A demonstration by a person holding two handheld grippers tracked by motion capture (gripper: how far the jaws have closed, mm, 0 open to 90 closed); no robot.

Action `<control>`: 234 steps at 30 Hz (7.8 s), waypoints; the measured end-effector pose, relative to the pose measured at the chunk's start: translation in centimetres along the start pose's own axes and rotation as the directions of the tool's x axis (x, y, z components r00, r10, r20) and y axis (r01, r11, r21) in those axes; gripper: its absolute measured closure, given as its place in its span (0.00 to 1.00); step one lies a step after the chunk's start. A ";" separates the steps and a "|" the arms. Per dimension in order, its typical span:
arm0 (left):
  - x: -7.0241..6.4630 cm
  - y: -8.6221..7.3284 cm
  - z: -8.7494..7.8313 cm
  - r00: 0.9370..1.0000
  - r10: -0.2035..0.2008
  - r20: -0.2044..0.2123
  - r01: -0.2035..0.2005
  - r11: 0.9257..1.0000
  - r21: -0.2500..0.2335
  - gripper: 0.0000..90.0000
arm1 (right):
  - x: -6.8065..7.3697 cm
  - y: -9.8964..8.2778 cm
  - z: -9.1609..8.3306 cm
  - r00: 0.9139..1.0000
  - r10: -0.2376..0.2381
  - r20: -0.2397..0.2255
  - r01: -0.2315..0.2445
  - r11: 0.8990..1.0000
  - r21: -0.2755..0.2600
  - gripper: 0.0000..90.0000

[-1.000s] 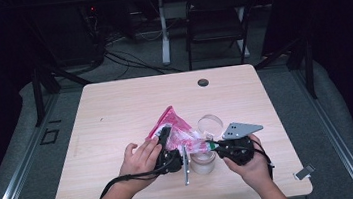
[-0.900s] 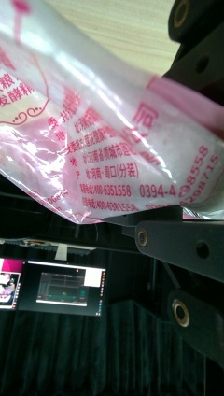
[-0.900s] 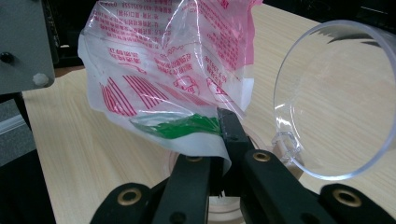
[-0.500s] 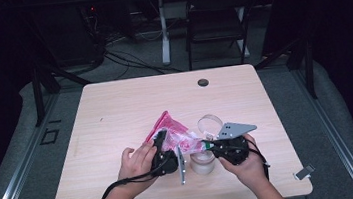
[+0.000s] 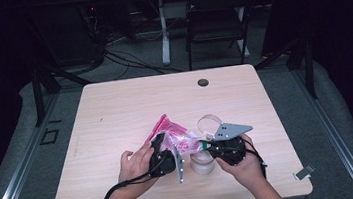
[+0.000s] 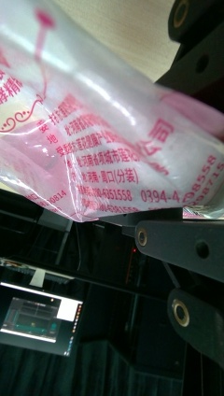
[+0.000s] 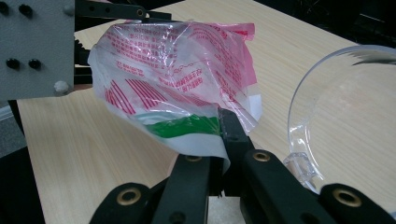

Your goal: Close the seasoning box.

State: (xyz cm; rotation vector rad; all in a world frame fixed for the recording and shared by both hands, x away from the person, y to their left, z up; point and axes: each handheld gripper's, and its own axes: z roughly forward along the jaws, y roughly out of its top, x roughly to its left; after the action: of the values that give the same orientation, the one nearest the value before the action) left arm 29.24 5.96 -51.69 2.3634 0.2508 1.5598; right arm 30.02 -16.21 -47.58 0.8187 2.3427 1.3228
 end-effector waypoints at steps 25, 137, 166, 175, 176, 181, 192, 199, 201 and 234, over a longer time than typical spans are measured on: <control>-0.7 -0.4 0.4 0.988 -0.135 0.077 0.134 0.991 0.022 0.83 | 0.3 0.2 0.4 1.000 -0.001 -0.027 0.001 1.000 0.004 1.00; 5.1 -19.7 0.2 0.526 -0.851 0.010 0.816 0.508 0.277 0.84 | -0.2 0.5 -1.3 0.993 0.100 -0.066 -0.108 0.984 -0.145 0.55; 4.1 -20.7 1.7 0.498 -0.867 -0.009 0.818 0.467 0.336 0.50 | -0.2 0.2 -0.9 0.991 0.114 -0.076 -0.123 0.983 -0.135 0.57; 4.0 -20.1 1.4 0.493 -0.870 0.022 0.824 0.474 0.311 0.35 | -0.4 0.1 -0.9 0.990 0.122 -0.064 -0.129 0.982 -0.134 0.56; 4.1 -20.0 1.4 0.496 -0.868 0.028 0.822 0.479 0.309 0.35 | -0.4 0.1 -0.9 0.990 0.122 -0.064 -0.130 0.982 -0.135 0.55; 4.2 -19.6 0.8 0.476 -0.876 0.072 0.836 0.477 0.273 0.34 | -0.5 0.1 -0.9 0.990 0.127 -0.059 -0.134 0.981 -0.138 0.54; 4.3 -17.9 -0.5 0.498 -0.854 0.150 0.828 0.520 0.210 0.33 | -0.5 0.1 -1.0 0.991 0.126 -0.052 -0.132 0.981 -0.141 0.54; 3.5 -15.8 -0.7 0.553 -0.801 0.229 0.784 0.593 0.184 0.33 | -0.7 0.0 -1.2 0.990 0.132 -0.043 -0.137 0.980 -0.147 0.54; 3.1 -15.2 -0.6 0.572 -0.784 0.242 0.764 0.617 0.190 0.33 | -0.8 0.1 -1.3 0.990 0.131 -0.044 -0.136 0.979 -0.150 0.54; 1.8 -11.8 -1.0 0.587 -0.723 0.365 0.725 0.670 0.161 0.33 | -1.2 0.6 -3.9 0.994 0.108 0.015 -0.104 0.980 -0.170 0.84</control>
State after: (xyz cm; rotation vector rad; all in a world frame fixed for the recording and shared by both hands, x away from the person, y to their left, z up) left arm 29.21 17.74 -53.77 2.0677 0.9731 0.6545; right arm 29.08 -19.30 -45.09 0.9111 2.1588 1.5232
